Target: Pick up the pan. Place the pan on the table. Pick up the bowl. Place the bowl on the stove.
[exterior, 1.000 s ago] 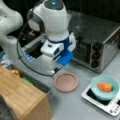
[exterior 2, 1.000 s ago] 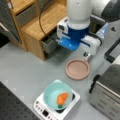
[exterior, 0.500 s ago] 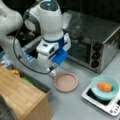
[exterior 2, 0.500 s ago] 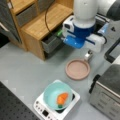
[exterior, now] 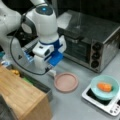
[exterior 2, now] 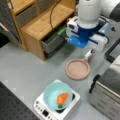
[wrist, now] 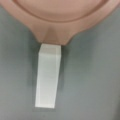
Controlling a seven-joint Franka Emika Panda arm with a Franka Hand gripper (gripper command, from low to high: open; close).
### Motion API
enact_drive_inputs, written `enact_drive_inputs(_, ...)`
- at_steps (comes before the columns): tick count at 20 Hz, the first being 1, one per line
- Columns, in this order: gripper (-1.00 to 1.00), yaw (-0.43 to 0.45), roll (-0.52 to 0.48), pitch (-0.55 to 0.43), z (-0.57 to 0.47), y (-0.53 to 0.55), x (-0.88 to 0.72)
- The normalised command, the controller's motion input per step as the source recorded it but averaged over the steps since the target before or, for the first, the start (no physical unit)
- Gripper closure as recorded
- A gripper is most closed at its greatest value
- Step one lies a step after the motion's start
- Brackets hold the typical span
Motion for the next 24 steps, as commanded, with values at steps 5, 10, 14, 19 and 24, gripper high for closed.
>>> enact_drive_inputs(5, -1.0, 0.063, -0.005, -0.253, -0.34, 0.06, -0.27)
enact_drive_inputs(10, -1.0, 0.07, -0.012, -0.212, -0.27, 0.06, -0.14)
enact_drive_inputs(14, -1.0, 0.065, -0.009, -0.165, -0.25, 0.09, -0.05)
enact_drive_inputs(19, -1.0, 0.053, -0.03, -0.144, -0.22, 0.09, -0.02)
enact_drive_inputs(24, -1.0, 0.044, -0.06, -0.136, -0.21, 0.08, -0.01)
